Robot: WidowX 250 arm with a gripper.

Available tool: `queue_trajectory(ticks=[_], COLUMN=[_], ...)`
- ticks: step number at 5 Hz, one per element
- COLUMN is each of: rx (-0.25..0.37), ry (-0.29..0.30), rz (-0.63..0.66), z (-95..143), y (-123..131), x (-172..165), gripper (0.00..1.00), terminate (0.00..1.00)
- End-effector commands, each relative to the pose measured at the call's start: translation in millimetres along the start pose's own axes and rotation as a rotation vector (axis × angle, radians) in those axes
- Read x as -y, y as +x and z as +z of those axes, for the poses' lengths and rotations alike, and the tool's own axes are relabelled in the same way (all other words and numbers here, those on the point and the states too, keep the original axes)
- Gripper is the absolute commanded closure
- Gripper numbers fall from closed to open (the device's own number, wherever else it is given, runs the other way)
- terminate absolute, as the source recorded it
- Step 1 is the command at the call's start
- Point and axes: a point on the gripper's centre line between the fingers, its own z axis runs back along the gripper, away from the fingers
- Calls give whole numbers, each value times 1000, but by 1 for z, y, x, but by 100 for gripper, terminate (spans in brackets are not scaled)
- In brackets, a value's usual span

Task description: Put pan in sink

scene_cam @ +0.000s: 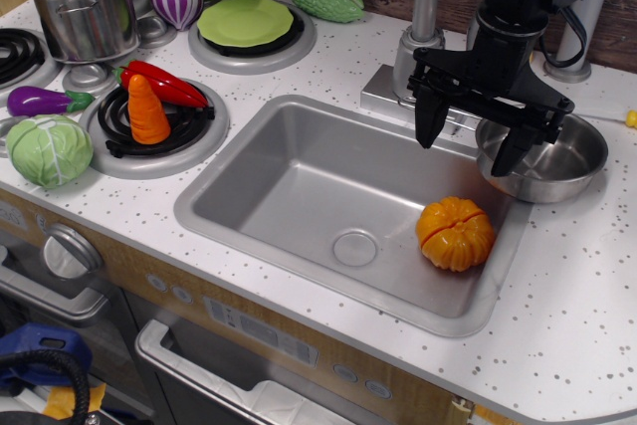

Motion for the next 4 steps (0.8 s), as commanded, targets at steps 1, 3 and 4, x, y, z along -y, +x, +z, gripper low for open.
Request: queue_trajectory(ticks=[1, 3, 4], rx=[0, 44, 67], ry=[0, -29, -34], rz=[0, 211, 278], z=[0, 7, 9], y=[0, 22, 29], x=[0, 3, 4], gripper=[0, 0, 0], terminate=[0, 0, 0])
